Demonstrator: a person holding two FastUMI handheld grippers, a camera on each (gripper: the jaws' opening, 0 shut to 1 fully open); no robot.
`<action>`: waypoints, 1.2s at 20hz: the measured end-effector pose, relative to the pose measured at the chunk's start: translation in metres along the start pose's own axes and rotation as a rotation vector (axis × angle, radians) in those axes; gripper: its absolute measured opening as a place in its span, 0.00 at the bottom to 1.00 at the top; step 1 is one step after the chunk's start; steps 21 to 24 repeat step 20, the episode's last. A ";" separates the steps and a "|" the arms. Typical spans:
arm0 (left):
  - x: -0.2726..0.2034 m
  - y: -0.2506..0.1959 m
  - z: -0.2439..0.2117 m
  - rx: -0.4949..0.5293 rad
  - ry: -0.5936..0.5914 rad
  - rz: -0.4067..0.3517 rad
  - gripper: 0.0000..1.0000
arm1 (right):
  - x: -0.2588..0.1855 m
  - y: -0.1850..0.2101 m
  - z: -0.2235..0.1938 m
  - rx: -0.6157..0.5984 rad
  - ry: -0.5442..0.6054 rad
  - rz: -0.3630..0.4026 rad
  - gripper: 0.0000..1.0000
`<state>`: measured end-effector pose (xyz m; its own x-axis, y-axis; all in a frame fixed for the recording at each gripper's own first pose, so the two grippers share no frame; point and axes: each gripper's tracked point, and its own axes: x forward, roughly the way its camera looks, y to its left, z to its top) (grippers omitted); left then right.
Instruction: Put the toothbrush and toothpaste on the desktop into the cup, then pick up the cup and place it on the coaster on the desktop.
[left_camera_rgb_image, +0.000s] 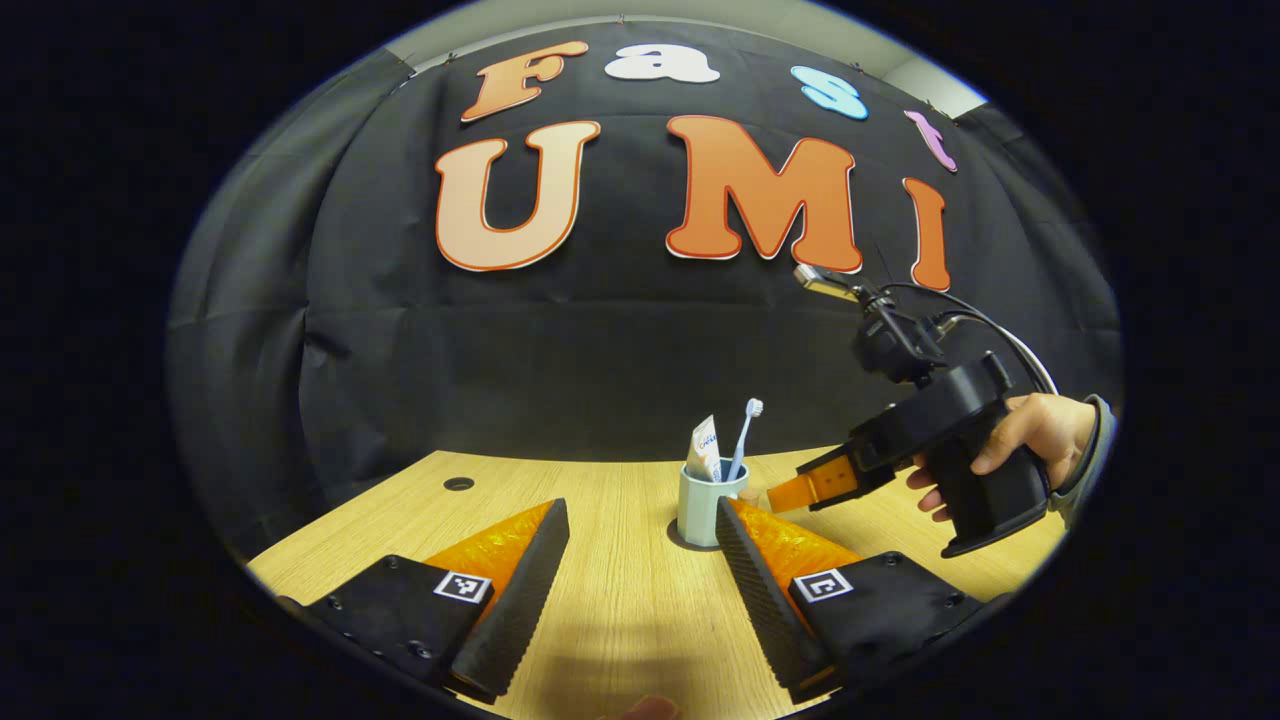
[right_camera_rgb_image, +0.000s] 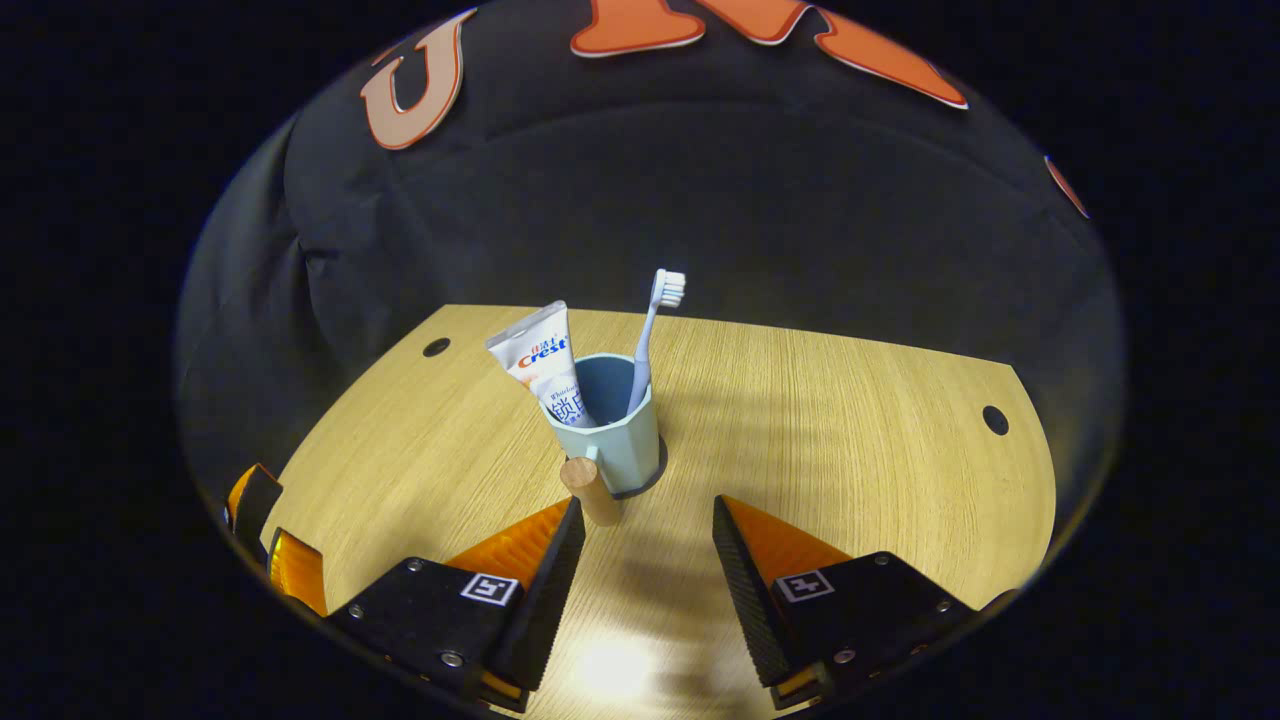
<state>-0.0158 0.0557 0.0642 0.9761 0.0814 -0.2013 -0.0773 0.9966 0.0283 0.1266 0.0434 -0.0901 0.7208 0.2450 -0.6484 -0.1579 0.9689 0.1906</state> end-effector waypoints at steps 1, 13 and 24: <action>-0.001 -0.003 0.003 0.005 -0.010 -0.001 0.93 | -0.010 0.002 0.000 0.025 -0.015 0.031 0.80; -0.019 -0.037 0.052 0.025 -0.135 -0.053 0.94 | -0.109 -0.028 0.013 -0.024 -0.419 -0.036 0.83; -0.037 -0.029 0.072 0.032 -0.217 -0.027 0.94 | -0.159 -0.059 -0.004 -0.061 -0.597 -0.147 0.83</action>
